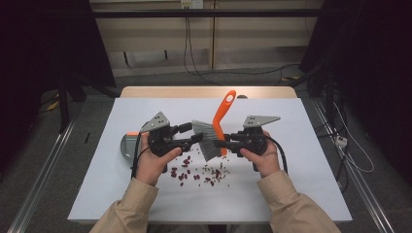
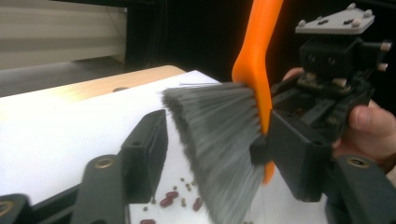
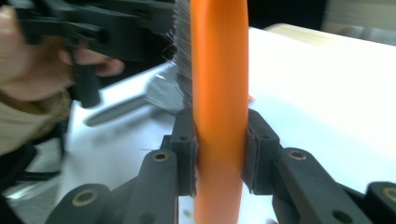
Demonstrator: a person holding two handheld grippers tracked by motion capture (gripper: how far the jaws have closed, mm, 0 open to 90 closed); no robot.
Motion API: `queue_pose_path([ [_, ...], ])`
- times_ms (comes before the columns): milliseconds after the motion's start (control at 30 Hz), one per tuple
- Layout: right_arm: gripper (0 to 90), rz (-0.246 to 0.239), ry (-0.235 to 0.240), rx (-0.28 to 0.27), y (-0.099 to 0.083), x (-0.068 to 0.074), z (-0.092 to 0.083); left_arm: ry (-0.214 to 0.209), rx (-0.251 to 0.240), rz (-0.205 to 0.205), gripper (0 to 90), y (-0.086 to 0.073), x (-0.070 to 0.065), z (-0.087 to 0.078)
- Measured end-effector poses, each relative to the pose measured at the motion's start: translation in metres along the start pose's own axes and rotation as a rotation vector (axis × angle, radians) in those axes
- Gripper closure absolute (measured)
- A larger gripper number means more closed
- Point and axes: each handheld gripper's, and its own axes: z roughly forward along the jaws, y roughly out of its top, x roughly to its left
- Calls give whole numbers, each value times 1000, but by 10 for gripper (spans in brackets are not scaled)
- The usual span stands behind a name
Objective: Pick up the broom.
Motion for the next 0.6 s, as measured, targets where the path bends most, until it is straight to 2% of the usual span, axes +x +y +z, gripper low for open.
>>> queue_pose_path([
  [100, 701, 26, -60, 14, 3, -5, -12, 17, 4, 23, 284, 0, 2, -1],
  [167, 702, 40, -92, 12, 4, -7, -20, 10, 3, 33, 236, -1, 3, -1],
  [233, 701, 34, -110, 16, 5, -10, -27, 29, 16, 29, 203, -2, 4, 0],
  [300, 701, 32, -151, 28, 5, -12, -32, 37, 19, 35, 178, -3, 5, -1],
  [467, 702, 34, -192, 51, 2, -16, -39, 47, -3, 49, 106, -2, 7, -6],
  [600, 702, 45, -214, 74, -2, -20, -43, 55, -2, 39, 72, -3, 10, -14],
])
